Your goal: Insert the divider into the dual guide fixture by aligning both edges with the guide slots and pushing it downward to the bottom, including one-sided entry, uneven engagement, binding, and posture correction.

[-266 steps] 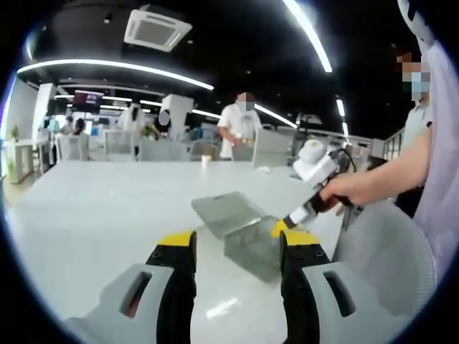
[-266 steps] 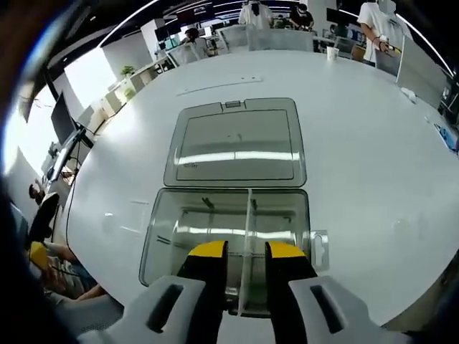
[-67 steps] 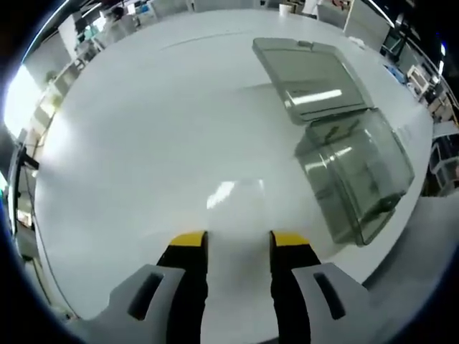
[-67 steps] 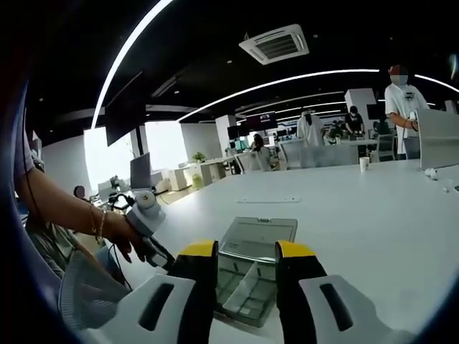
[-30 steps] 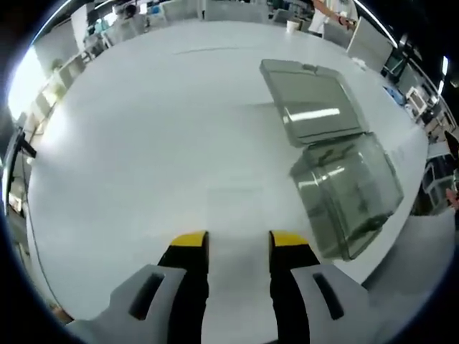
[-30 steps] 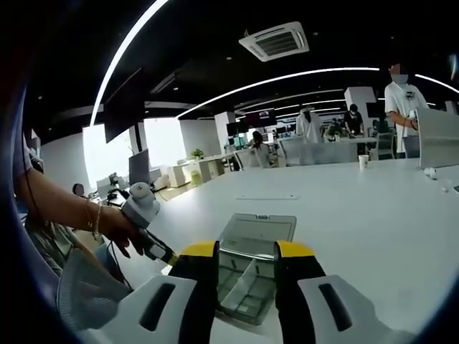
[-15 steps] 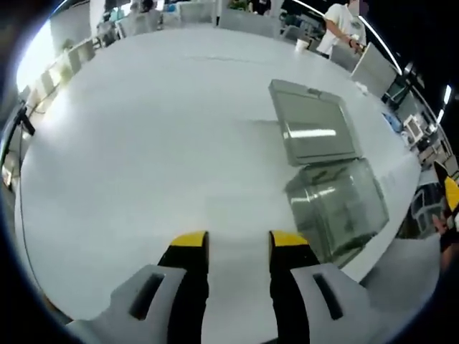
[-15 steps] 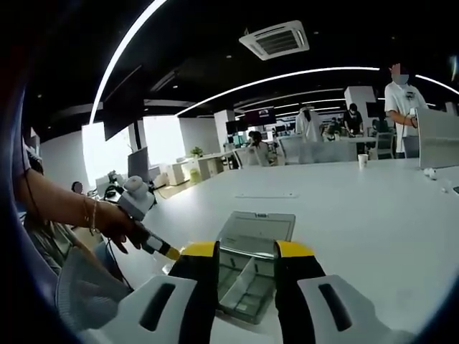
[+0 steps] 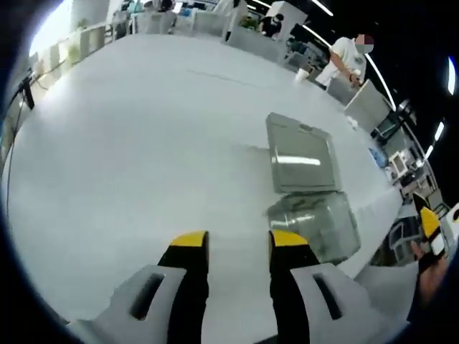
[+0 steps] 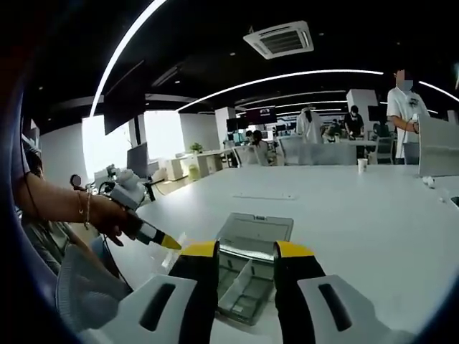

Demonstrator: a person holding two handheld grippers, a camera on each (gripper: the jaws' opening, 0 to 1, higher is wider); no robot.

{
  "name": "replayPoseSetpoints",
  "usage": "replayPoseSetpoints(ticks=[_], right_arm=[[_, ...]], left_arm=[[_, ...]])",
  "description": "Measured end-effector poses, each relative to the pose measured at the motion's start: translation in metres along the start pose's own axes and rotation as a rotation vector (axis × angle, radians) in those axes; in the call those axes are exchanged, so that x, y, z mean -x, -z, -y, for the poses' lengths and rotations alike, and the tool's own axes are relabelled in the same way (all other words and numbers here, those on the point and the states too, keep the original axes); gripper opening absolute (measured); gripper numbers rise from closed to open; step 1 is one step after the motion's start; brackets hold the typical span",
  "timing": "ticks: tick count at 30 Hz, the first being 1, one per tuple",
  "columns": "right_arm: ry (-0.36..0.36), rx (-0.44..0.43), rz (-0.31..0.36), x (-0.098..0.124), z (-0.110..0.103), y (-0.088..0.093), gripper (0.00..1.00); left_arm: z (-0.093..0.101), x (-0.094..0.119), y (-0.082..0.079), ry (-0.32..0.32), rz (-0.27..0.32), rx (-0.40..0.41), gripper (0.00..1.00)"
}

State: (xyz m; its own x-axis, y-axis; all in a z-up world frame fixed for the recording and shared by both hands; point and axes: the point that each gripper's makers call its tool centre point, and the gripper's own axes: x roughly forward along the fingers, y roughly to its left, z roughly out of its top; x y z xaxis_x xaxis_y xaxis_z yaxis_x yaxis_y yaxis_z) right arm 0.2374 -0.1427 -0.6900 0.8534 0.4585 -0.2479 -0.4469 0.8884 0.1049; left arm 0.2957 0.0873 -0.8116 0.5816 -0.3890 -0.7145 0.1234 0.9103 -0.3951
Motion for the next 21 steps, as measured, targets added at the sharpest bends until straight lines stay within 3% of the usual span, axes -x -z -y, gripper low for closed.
replayPoseSetpoints(ticks=[10,21], right_arm=[[0.007,0.035,-0.018,-0.002,-0.007,-0.009,0.25],[0.009,0.056,-0.041,-0.007,-0.018,-0.017,0.24]], left_arm=[[0.015,0.009,-0.007,0.13,0.059,0.163,0.3],[0.043,0.017,-0.01,0.244,0.095,0.241,0.3]])
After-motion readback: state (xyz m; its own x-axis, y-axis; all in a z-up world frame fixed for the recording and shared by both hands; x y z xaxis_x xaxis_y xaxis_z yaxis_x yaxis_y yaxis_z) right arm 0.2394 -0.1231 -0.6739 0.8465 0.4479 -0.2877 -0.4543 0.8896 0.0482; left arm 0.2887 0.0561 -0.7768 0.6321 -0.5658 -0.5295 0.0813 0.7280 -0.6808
